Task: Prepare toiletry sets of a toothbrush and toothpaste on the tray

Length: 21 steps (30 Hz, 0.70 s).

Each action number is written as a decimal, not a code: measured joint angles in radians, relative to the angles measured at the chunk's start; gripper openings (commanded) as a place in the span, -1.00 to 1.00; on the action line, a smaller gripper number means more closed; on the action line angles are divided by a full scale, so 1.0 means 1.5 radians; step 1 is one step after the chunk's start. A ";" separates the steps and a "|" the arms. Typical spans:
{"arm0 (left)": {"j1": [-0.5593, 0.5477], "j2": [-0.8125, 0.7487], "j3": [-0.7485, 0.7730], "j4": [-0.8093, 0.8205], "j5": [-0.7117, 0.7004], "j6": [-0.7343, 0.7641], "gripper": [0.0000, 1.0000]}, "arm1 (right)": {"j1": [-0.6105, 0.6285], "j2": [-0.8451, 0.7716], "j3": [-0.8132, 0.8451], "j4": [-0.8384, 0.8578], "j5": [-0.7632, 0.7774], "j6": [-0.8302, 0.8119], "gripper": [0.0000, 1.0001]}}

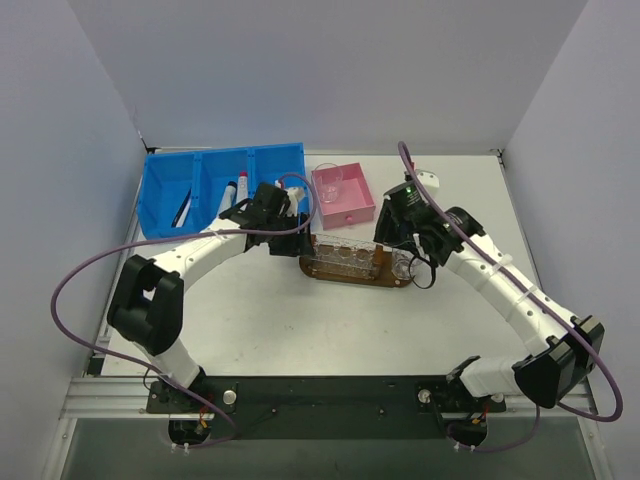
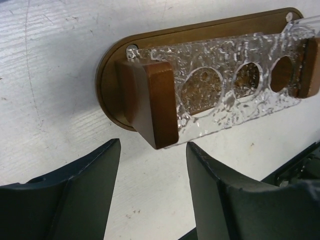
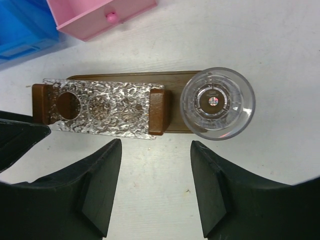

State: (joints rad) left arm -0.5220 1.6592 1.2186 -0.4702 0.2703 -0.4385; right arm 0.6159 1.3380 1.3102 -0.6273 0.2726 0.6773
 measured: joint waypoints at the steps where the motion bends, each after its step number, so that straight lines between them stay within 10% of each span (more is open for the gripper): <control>1: -0.002 0.007 0.001 0.003 -0.005 -0.002 0.27 | -0.006 -0.005 -0.008 -0.001 0.000 -0.004 0.06; 21: -0.056 0.076 0.065 0.026 -0.039 -0.047 0.04 | -0.079 -0.030 -0.023 -0.003 -0.046 -0.087 0.07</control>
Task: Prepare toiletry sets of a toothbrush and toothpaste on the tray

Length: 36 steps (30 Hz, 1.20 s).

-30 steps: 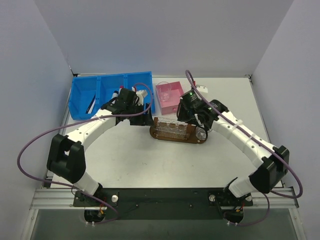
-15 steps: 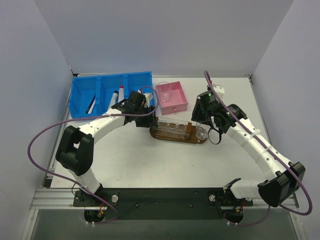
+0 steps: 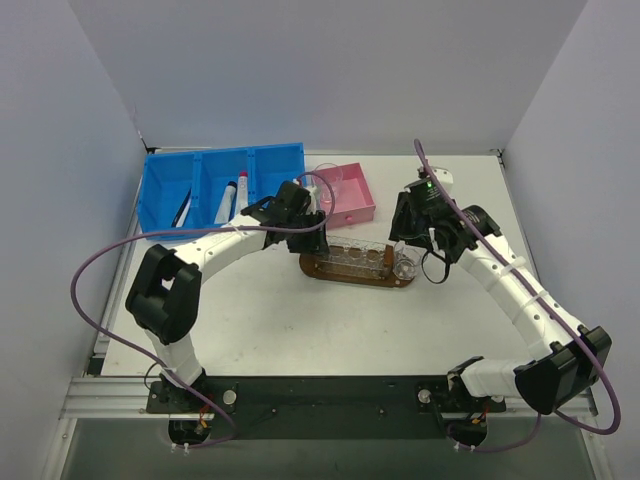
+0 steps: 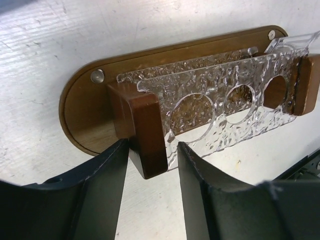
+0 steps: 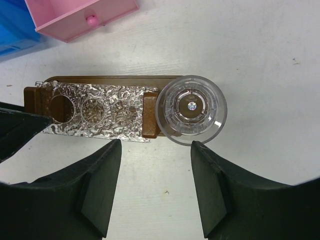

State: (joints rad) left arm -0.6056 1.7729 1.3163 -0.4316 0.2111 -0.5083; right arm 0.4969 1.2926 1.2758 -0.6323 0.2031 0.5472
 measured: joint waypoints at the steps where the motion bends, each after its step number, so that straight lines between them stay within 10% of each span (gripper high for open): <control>1: -0.004 0.003 0.004 -0.005 -0.004 -0.003 0.04 | -0.003 0.000 0.000 0.000 -0.002 -0.003 0.06; 36: -0.027 0.015 0.039 -0.065 -0.053 -0.061 -0.07 | -0.166 -0.009 -0.118 0.001 -0.071 0.019 -0.02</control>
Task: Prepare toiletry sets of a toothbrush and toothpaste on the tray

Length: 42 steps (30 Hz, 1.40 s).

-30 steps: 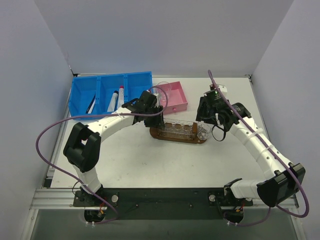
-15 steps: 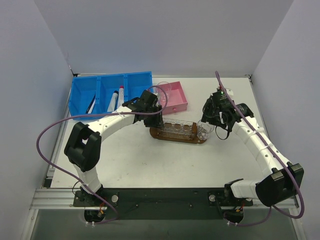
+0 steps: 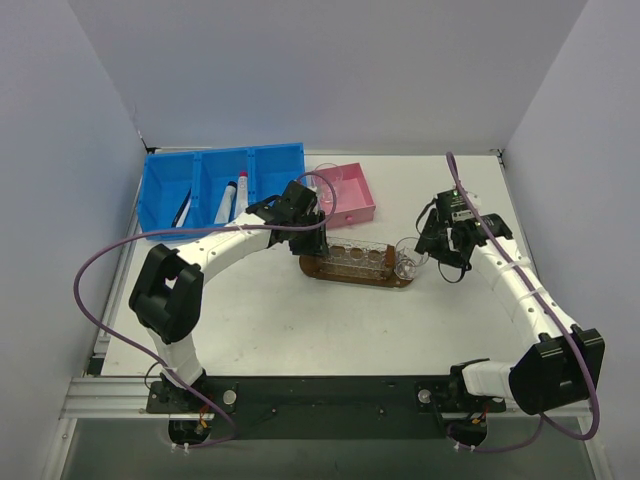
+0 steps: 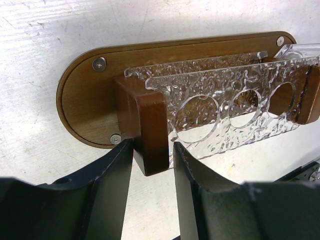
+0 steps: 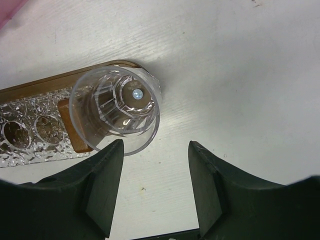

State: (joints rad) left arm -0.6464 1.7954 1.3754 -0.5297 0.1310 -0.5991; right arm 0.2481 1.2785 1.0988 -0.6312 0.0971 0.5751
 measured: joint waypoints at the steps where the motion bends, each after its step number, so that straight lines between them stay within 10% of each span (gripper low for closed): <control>1: -0.001 0.000 0.000 0.000 0.000 0.000 -0.07 | 0.000 0.000 -0.004 0.000 0.000 0.001 -0.02; 42: -0.005 -0.042 0.049 -0.035 -0.120 0.022 0.42 | -0.012 0.018 -0.019 0.014 0.005 -0.002 -0.05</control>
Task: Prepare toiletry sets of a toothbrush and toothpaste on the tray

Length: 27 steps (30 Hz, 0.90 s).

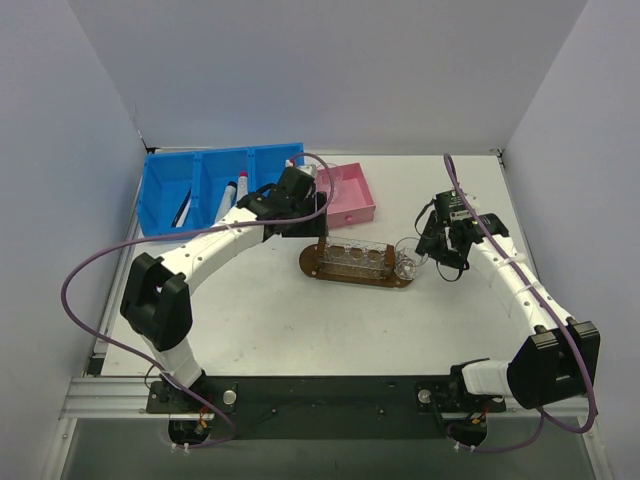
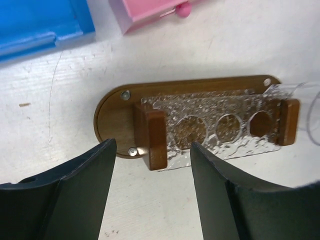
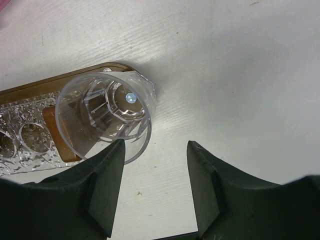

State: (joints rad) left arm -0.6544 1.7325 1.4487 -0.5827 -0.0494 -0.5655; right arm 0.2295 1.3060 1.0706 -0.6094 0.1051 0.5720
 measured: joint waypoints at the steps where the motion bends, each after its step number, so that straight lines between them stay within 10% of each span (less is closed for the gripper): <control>1: 0.001 0.000 0.010 0.001 -0.002 0.001 0.42 | 0.000 0.000 0.000 0.000 0.000 -0.001 -0.05; 27: 0.049 0.355 0.548 -0.064 -0.135 -0.004 0.05 | -0.001 0.001 0.009 0.002 0.007 -0.036 -0.05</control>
State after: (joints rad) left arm -0.5816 2.2646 2.2704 -0.6781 -0.2516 -0.5716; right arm 0.2276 1.3071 1.0847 -0.6071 0.1154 0.5182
